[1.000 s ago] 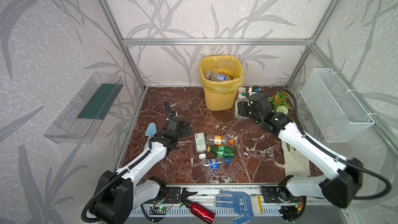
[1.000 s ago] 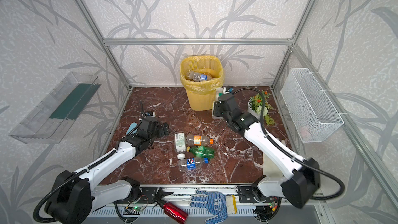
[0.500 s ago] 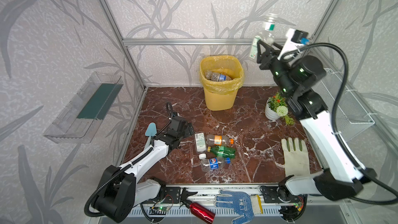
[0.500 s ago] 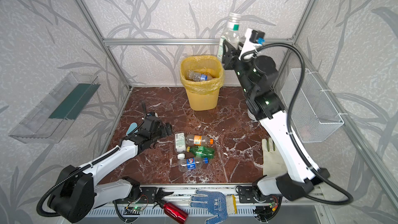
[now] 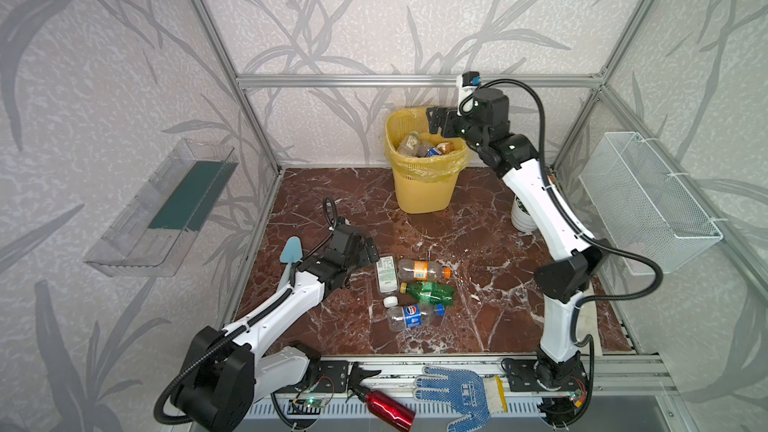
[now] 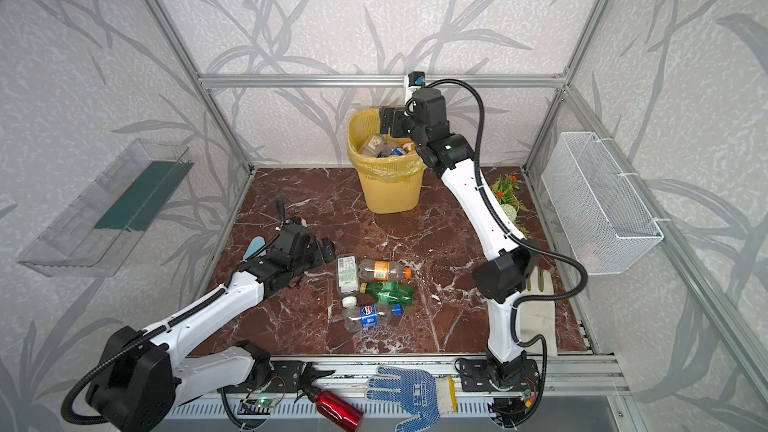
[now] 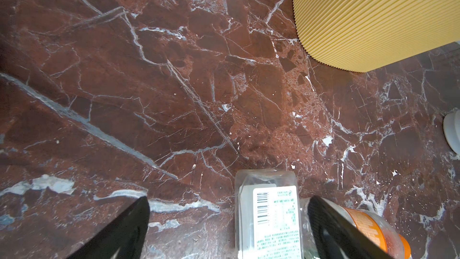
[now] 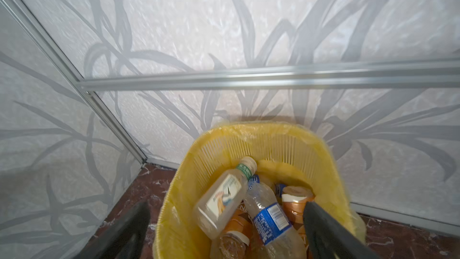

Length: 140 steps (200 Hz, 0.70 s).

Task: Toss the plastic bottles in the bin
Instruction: 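Lift the green-labelled bottle over the yellow bin and open the right gripper, then grasp the clear square bottle with the left gripper while the right arm withdraws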

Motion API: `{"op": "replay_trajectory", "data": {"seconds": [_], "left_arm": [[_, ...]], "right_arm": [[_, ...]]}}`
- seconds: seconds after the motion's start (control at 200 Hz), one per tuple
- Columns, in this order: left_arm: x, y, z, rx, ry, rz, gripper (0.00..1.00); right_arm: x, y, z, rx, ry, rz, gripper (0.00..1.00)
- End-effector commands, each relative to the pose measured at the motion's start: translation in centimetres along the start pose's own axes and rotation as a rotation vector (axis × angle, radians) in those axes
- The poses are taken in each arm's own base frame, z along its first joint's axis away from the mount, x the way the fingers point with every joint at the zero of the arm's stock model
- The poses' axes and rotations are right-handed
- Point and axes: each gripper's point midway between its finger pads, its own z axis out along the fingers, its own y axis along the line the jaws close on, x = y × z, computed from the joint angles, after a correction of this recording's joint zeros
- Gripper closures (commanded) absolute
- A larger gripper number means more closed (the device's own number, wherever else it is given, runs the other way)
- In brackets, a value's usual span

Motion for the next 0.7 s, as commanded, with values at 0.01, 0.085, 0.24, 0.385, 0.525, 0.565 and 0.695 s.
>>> {"op": "replay_trajectory", "data": {"seconds": [0.01,0.085,0.24,0.385,0.525,0.565,0.695], "left_arm": [[0.2,0.0,-0.8,-0.013,0.001,-0.011,0.01],[0.6,-0.5,-0.9,0.002,0.013,-0.009,0.01],[2.1,-2.0,-0.9,0.026,0.068,0.014,0.01],[4.3,-3.3,-0.3,0.037,0.143,0.022,0.01],[6.0,-3.8,0.4,-0.013,0.205,0.065,0.01],[6.4,-3.8,0.7,-0.031,0.218,0.076,0.01],[6.7,-4.7,1.5,-0.045,0.238,0.097,0.01]], "right_arm": [[-6.4,0.2,-6.3,-0.011,-0.233,-0.001,0.03],[-5.5,-0.8,-7.5,-0.006,-0.237,0.014,0.03],[-1.2,-4.8,-8.7,0.057,-0.168,0.073,0.03],[4.3,-9.5,-9.9,0.113,-0.088,0.175,0.03],[11.1,-13.3,-11.4,0.205,0.020,0.206,0.03],[12.9,-14.1,-11.9,0.225,0.050,0.218,0.03],[18.5,-17.0,-14.2,0.306,0.132,0.263,0.03]]}}
